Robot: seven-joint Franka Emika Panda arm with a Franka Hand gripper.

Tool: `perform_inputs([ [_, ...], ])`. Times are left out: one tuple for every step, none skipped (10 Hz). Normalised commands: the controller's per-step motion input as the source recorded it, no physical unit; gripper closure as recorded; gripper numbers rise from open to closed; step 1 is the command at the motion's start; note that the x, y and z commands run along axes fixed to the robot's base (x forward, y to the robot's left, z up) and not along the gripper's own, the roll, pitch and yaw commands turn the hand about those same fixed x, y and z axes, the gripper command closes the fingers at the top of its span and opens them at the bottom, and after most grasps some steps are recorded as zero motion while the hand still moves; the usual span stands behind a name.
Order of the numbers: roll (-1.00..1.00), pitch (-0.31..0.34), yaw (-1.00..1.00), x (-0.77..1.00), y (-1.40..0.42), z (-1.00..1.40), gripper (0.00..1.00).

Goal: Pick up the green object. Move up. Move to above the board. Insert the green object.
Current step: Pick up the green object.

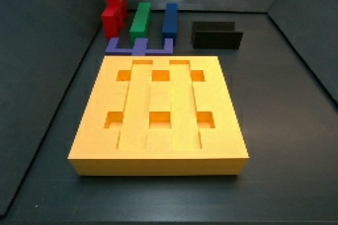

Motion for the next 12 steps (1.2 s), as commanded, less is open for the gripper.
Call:
perform_inputs([
  [0.02, -0.143, 0.0, -0.17, 0.13, -0.67, 0.0],
  [0.0, -0.093, -0.01, -0.11, 0.14, -0.61, 0.0],
  [0.0, -0.053, -0.01, -0.02, 0.2, -0.58, 0.0],
  [0.0, -0.051, -0.03, -0.05, 0.24, -0.55, 0.0],
  [0.0, -0.064, -0.07, -0.18, 0.17, -0.42, 0.0],
  [0.0, -0.069, -0.13, -0.32, 0.02, -0.26, 0.0],
  [0.0, -0.066, -0.12, -0.36, 0.0, -0.08, 0.0],
  [0.0, -0.066, -0.11, -0.35, 0.0, -0.07, 0.0],
  [-0.03, -0.07, -0.04, -0.08, 0.09, -0.17, 0.0],
  [-0.04, -0.067, 0.0, 0.0, 0.13, -0.31, 0.0],
  [-0.04, -0.044, 0.0, 0.08, 0.15, -0.38, 0.0],
  [-0.04, -0.053, 0.0, 0.01, 0.11, -0.34, 0.0],
])
